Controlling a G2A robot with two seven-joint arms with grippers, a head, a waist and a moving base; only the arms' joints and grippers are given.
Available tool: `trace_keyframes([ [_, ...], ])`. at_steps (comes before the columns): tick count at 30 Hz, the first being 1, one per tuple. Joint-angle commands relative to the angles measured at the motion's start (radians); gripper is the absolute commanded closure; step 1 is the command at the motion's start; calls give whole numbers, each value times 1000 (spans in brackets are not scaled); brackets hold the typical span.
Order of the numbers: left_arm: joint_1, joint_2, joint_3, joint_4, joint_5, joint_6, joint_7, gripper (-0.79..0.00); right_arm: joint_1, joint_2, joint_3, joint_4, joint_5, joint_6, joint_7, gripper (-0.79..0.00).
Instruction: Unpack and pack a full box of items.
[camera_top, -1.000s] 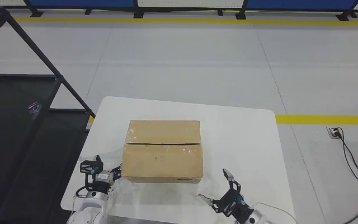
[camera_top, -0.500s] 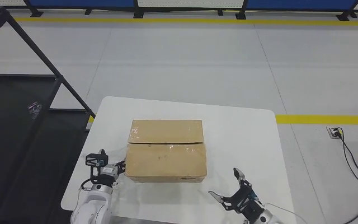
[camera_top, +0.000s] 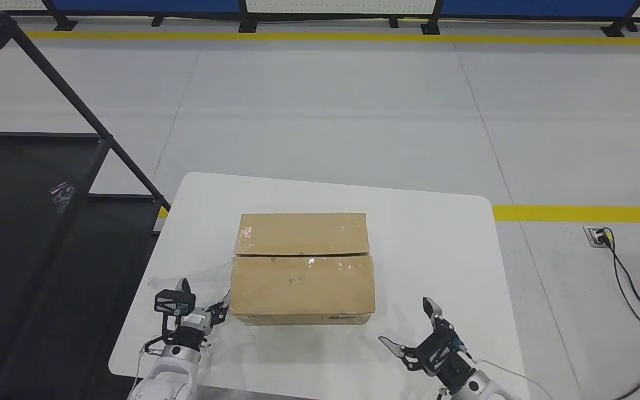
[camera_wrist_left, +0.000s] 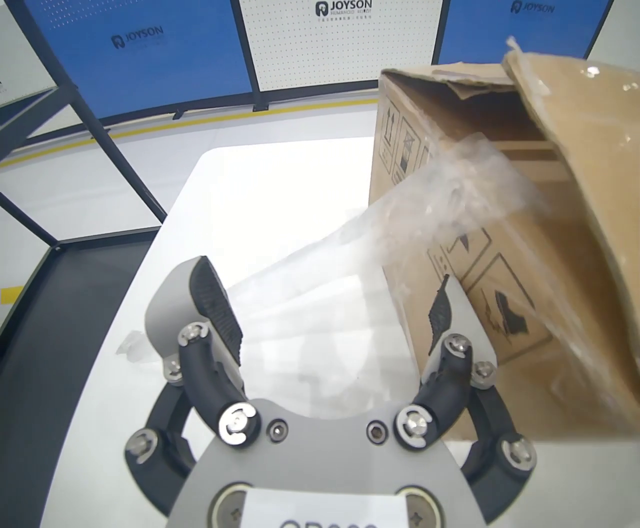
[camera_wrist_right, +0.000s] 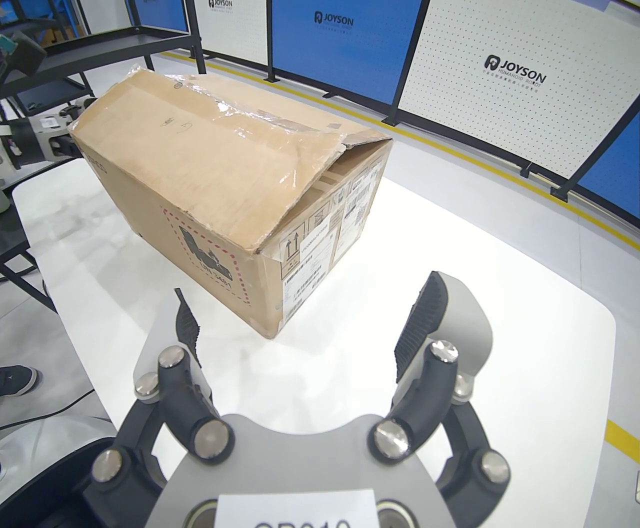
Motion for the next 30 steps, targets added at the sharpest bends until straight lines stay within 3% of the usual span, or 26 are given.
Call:
trace_keyframes([
  [1,50,6,-28,-15,12,-48,48,-785,4,0,-2,4,-1,-1,1,-785],
  [7,158,23,-100,-46,45,-185,162,-785,21,0,-15,9,-8,-5,6,-785],
  [11,177,30,-112,-52,83,-238,183,-785,30,-1,-25,7,-11,-5,8,-785],
  [30,34,9,-12,16,45,-116,93,-785,-10,4,1,2,0,16,-16,-785],
])
